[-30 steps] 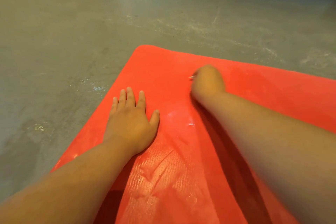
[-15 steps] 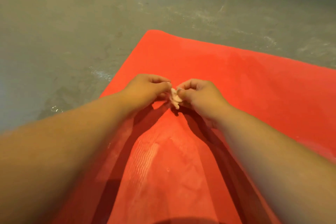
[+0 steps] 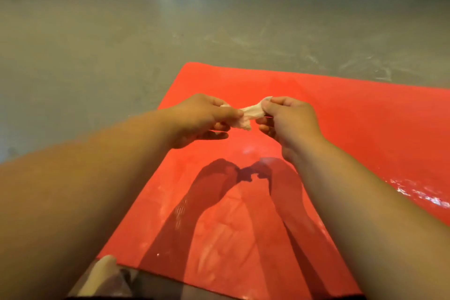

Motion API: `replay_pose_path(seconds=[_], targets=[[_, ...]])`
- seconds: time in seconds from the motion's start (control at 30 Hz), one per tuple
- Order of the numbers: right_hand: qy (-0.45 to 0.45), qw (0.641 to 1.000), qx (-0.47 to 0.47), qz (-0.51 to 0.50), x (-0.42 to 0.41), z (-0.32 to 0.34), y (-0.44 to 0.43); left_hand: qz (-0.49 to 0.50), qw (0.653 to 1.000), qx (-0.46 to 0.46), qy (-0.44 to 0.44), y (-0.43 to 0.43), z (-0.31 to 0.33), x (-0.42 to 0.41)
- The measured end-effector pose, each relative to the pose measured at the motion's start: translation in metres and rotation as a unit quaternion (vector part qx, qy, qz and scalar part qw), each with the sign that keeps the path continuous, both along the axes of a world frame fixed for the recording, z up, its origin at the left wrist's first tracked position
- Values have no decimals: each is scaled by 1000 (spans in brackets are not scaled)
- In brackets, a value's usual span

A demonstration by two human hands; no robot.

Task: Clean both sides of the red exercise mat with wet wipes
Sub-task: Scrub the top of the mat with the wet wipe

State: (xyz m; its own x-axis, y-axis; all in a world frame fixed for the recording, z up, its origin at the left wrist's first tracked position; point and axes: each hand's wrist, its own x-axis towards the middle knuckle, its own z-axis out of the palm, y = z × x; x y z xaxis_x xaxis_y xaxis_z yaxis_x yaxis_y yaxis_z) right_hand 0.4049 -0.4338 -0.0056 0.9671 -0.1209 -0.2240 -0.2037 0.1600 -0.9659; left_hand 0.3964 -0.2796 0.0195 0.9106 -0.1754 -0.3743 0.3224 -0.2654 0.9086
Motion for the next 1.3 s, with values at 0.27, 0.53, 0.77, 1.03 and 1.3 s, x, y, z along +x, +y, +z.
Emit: replay_pose_path(seconds=[0.27, 0.53, 0.77, 1.03, 1.3], targets=[[56, 996, 72, -22, -22, 14, -23, 82, 994, -64, -44, -29, 15, -14], [124, 982, 145, -6, -11, 6, -27, 117, 990, -71, -43, -36, 2, -1], [87, 965, 222, 106, 16, -5, -10, 164, 971, -164, -56, -34, -7, 28], [20, 999, 39, -8, 129, -42, 6, 181, 976, -115, -42, -15, -41, 99], [-65, 810, -576, 90, 226, -113, 14, -79, 793, 554, -238, 68, -149, 179]])
